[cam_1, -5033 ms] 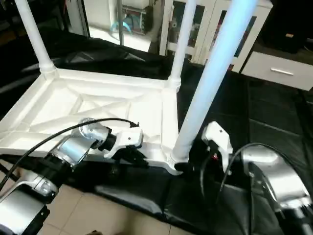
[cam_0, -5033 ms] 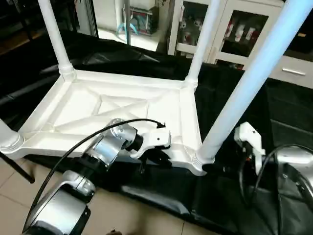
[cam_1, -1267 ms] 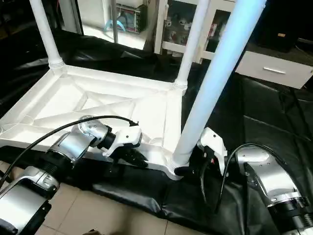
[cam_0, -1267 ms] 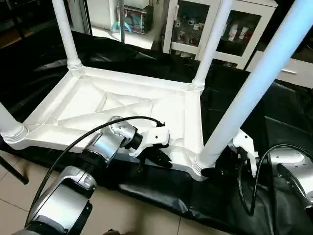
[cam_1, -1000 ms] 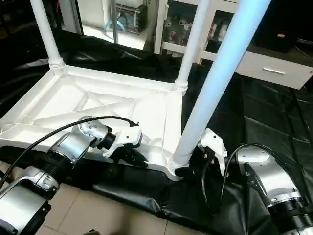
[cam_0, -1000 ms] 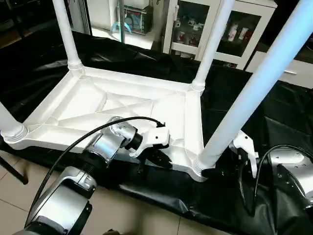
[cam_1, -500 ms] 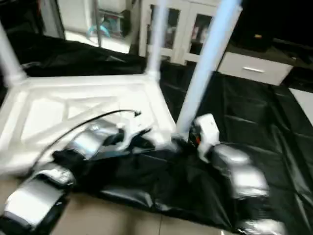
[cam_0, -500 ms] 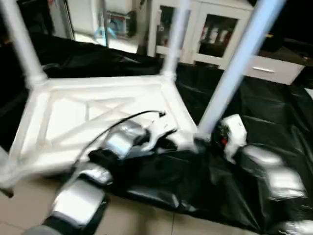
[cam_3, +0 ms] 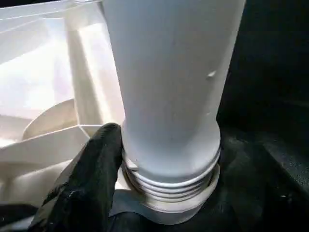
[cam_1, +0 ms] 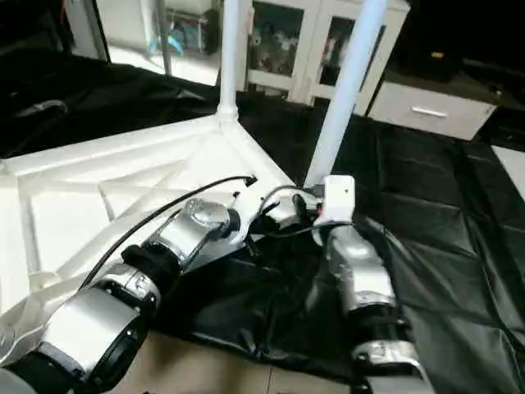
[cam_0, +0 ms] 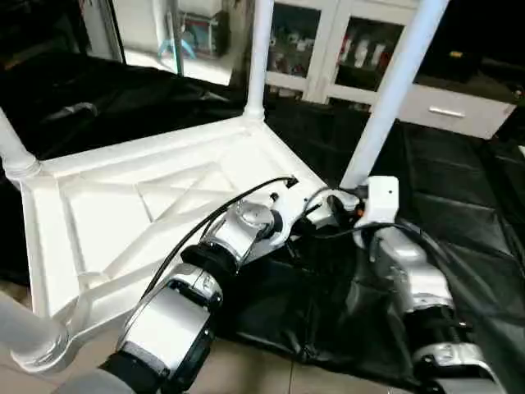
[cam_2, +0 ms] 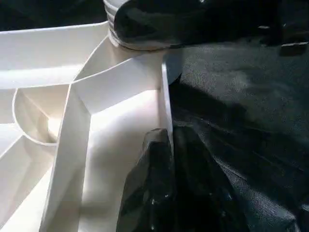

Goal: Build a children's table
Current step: Rotate leg to tighten

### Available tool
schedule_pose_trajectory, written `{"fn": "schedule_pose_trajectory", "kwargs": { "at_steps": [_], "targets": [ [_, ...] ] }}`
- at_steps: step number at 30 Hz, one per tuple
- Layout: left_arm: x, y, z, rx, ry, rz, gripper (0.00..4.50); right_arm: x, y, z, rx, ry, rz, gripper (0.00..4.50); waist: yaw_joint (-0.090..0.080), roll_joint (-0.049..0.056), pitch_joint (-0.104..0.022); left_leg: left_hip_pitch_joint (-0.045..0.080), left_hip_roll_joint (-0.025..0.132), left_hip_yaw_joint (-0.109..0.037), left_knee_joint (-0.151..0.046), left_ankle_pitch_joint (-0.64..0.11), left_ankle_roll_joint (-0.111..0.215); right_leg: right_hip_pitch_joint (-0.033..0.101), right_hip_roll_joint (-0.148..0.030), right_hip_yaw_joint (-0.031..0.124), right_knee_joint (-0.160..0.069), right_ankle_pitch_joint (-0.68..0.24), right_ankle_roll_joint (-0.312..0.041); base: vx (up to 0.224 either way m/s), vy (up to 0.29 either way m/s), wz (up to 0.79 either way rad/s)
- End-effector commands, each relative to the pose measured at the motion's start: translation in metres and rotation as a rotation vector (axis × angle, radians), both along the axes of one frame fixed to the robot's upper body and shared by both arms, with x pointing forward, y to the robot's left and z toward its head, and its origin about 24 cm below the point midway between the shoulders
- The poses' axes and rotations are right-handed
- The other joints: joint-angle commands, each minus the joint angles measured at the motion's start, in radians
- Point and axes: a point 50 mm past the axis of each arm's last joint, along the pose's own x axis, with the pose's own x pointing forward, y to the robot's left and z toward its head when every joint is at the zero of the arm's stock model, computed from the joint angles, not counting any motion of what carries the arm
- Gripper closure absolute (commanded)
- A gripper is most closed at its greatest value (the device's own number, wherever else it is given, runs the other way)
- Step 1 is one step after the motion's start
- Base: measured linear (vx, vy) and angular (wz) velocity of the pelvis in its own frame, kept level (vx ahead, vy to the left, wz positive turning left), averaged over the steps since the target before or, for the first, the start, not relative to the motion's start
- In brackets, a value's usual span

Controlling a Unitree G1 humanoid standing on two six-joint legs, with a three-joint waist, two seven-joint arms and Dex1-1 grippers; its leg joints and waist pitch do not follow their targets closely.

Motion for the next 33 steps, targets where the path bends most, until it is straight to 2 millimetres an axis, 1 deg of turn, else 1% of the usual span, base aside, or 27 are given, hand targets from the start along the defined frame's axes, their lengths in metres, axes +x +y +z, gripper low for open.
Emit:
{"fn": "schedule_pose_trajectory", "kwargs": {
  "at_steps": [1,2,3,4,5,6,7,8,9,10,12,13,14,15,16,17,18,19,22,23,24,26,27,28,29,30,33],
  "targets": [
    [-0.004,-0.015,0.012,-0.070,-0.040,-0.122,4.50,-0.005,-0.002,0.004,0.009,-0.022,0.075,1.26,0.007,-0.013,-0.059,0.010,0.020,-0.006,-0.068,-0.158,0.096,0.052,-0.044,0.026,-0.068,-0.180,-0.216,0.000,0.000,0.00],
    [-0.005,-0.015,0.012,-0.069,-0.037,-0.132,4.50,-0.006,-0.008,0.007,0.003,-0.032,0.075,1.07,0.010,-0.016,-0.058,0.011,0.021,-0.006,-0.069,-0.173,0.091,0.052,-0.046,0.026,-0.070,-0.216,-0.206,0.000,0.000,0.00],
    [-0.005,-0.015,0.012,-0.069,-0.037,-0.132,4.50,-0.006,-0.008,0.007,0.003,-0.032,0.075,1.02,0.011,-0.016,-0.057,0.011,0.021,-0.007,-0.070,-0.179,0.088,0.051,-0.046,0.026,-0.071,-0.230,-0.203,0.000,0.000,0.00],
    [-0.007,-0.012,0.011,-0.058,-0.036,-0.177,4.50,-0.009,-0.018,0.014,-0.006,-0.051,0.102,0.91,0.011,-0.016,-0.057,0.011,0.022,-0.007,-0.071,-0.191,0.081,0.048,-0.046,0.026,-0.074,-0.255,-0.196,0.000,0.000,0.00],
    [-0.008,-0.011,0.010,-0.055,-0.035,-0.193,4.50,-0.010,-0.021,0.017,-0.011,-0.057,0.114,0.80,0.020,-0.022,-0.054,0.014,0.024,-0.007,-0.071,-0.198,0.080,0.048,-0.046,0.027,-0.077,-0.275,-0.184,0.000,0.000,0.00],
    [-0.011,-0.008,0.009,-0.044,-0.034,-0.243,4.50,-0.014,-0.028,0.023,-0.022,-0.063,0.161,0.71,0.022,-0.021,-0.054,0.014,0.023,-0.006,-0.071,-0.201,0.083,0.046,-0.045,0.028,-0.077,-0.279,-0.182,0.000,0.000,0.00],
    [-0.013,-0.004,0.007,-0.036,-0.026,-0.284,4.50,-0.016,-0.034,0.028,-0.037,-0.067,0.200,0.65,0.025,-0.021,-0.053,0.011,0.024,-0.008,-0.073,-0.202,0.085,0.051,-0.047,0.027,-0.077,-0.284,-0.176,0.000,0.000,0.00],
    [-0.014,-0.002,0.006,-0.031,-0.020,-0.307,4.50,-0.018,-0.037,0.030,-0.046,-0.068,0.223,0.58,0.027,-0.021,-0.051,0.011,0.026,-0.007,-0.074,-0.205,0.085,0.047,-0.048,0.029,-0.078,-0.293,-0.170,0.000,0.000,0.00],
    [-0.018,0.002,0.005,-0.026,-0.018,-0.371,4.50,-0.022,-0.041,0.034,-0.060,-0.063,0.293,0.48,0.030,-0.018,-0.052,0.011,0.027,-0.009,-0.074,-0.209,0.083,0.050,-0.048,0.028,-0.079,-0.305,-0.165,0.000,0.000,0.00],
    [-0.021,0.008,0.004,-0.022,0.004,-0.414,4.50,-0.027,-0.045,0.038,-0.075,-0.066,0.362,0.36,0.031,-0.015,-0.052,0.011,0.027,-0.008,-0.074,-0.213,0.082,0.048,-0.048,0.029,-0.078,-0.303,-0.165,0.000,0.000,0.00],
    [-0.025,0.019,0.001,0.004,0.025,-0.491,4.50,-0.040,-0.052,0.044,-0.116,-0.044,0.518,0.13,0.039,-0.013,-0.052,0.013,0.031,-0.009,-0.075,-0.216,0.079,0.046,-0.049,0.030,-0.076,-0.287,-0.171,0.000,0.000,0.00],
    [-0.026,0.022,0.000,0.015,0.028,-0.514,4.50,-0.045,-0.054,0.046,-0.134,-0.032,0.566,0.13,0.044,-0.013,-0.052,0.013,0.032,-0.010,-0.075,-0.217,0.078,0.047,-0.049,0.029,-0.076,-0.281,-0.172,0.000,0.000,0.00],
    [-0.026,0.027,-0.002,0.029,0.031,-0.520,4.50,-0.050,-0.056,0.047,-0.148,-0.017,0.608,0.05,0.051,-0.004,-0.051,0.016,0.034,-0.009,-0.075,-0.222,0.080,0.046,-0.049,0.032,-0.074,-0.258,-0.179,0.000,0.000,0.00],
    [-0.026,0.035,-0.002,0.045,0.029,-0.538,4.50,-0.059,-0.059,0.048,-0.164,0.013,0.679,0.05,0.047,-0.006,-0.051,0.014,0.033,-0.009,-0.077,-0.232,0.075,0.047,-0.048,0.031,-0.074,-0.252,-0.185,0.000,0.000,0.00],
    [-0.026,0.036,-0.002,0.046,0.028,-0.540,4.50,-0.060,-0.059,0.048,-0.164,0.015,0.683,0.05,0.049,-0.008,-0.051,0.013,0.033,-0.010,-0.077,-0.235,0.075,0.050,-0.047,0.030,-0.073,-0.252,-0.183,0.000,0.000,0.00],
    [-0.026,0.042,0.000,0.041,0.008,-0.575,4.50,-0.068,-0.061,0.047,-0.170,0.048,0.744,0.05,0.047,-0.006,-0.051,0.009,0.033,-0.013,-0.079,-0.240,0.070,0.051,-0.050,0.030,-0.071,-0.257,-0.184,0.000,0.000,0.00],
    [-0.026,0.044,0.002,0.030,-0.008,-0.588,4.50,-0.071,-0.061,0.047,-0.171,0.063,0.767,0.05,0.047,-0.009,-0.052,0.012,0.034,-0.012,-0.077,-0.248,0.069,0.050,-0.051,0.030,-0.072,-0.259,-0.183,0.000,0.000,0.00],
    [-0.026,0.045,0.003,0.022,-0.019,-0.584,4.50,-0.072,-0.061,0.046,-0.169,0.069,0.774,0.05,0.045,-0.008,-0.052,0.009,0.033,-0.012,-0.078,-0.249,0.067,0.050,-0.050,0.030,-0.072,-0.262,-0.186,0.000,0.000,0.00],
    [-0.024,0.046,0.008,-0.016,-0.020,-0.573,4.50,-0.076,-0.058,0.044,-0.160,0.081,0.798,0.05,0.043,-0.007,-0.051,0.012,0.034,-0.011,-0.077,-0.261,0.055,0.045,-0.051,0.030,-0.075,-0.286,-0.188,0.000,0.000,0.00],
    [-0.025,0.044,0.015,-0.085,0.007,-0.575,4.22,-0.079,-0.053,0.041,-0.154,0.084,0.817,0.01,0.043,-0.005,-0.051,0.012,0.035,-0.012,-0.079,-0.261,0.048,0.046,-0.051,0.031,-0.074,-0.286,-0.190,0.000,0.000,0.00],
    [-0.025,0.041,0.018,-0.118,0.011,-0.573,4.22,-0.080,-0.050,0.040,-0.155,0.084,0.824,0.01,0.043,-0.005,-0.052,0.012,0.035,-0.012,-0.079,-0.252,0.045,0.046,-0.052,0.030,-0.072,-0.275,-0.194,0.000,0.000,0.00],
    [-0.025,0.040,0.019,-0.129,0.006,-0.580,3.93,-0.080,-0.049,0.040,-0.157,0.085,0.830,0.00,0.046,-0.005,-0.053,0.012,0.032,-0.010,-0.075,-0.237,0.048,0.046,-0.051,0.031,-0.067,-0.250,-0.206,0.000,0.000,0.00],
    [-0.025,0.040,0.019,-0.131,0.005,-0.581,3.91,-0.080,-0.049,0.040,-0.157,0.085,0.831,0.00,0.048,0.000,-0.054,0.015,0.036,-0.009,-0.075,-0.226,0.050,0.045,-0.051,0.031,-0.065,-0.215,-0.223,0.000,0.000,0.00],
    [-0.025,0.039,0.019,-0.131,-0.001,-0.582,3.91,-0.081,-0.049,0.040,-0.157,0.086,0.832,0.00,0.048,-0.001,-0.054,0.015,0.036,-0.009,-0.075,-0.222,0.052,0.045,-0.049,0.031,-0.064,-0.198,-0.228,0.000,0.000,0.00],
    [-0.024,0.035,0.020,-0.132,-0.046,-0.587,3.91,-0.081,-0.049,0.039,-0.158,0.088,0.838,0.00,0.047,0.002,-0.055,0.012,0.035,-0.009,-0.074,-0.217,0.058,0.048,-0.046,0.030,-0.063,-0.169,-0.232,0.000,0.000,0.00],
    [-0.025,0.032,0.020,-0.130,-0.065,-0.591,3.91,-0.082,-0.048,0.039,-0.158,0.088,0.840,0.00,0.046,0.000,-0.057,0.010,0.034,-0.009,-0.073,-0.210,0.064,0.052,-0.048,0.030,-0.059,-0.149,-0.234,0.000,0.000,0.00],
    [-0.026,0.032,0.018,-0.117,-0.058,-0.601,3.91,-0.082,-0.048,0.039,-0.161,0.087,0.842,0.00,0.044,-0.002,-0.055,0.010,0.033,-0.008,-0.072,-0.215,0.071,0.052,-0.050,0.031,-0.063,-0.176,-0.227,0.000,0.000,0.00]
  ]
}}
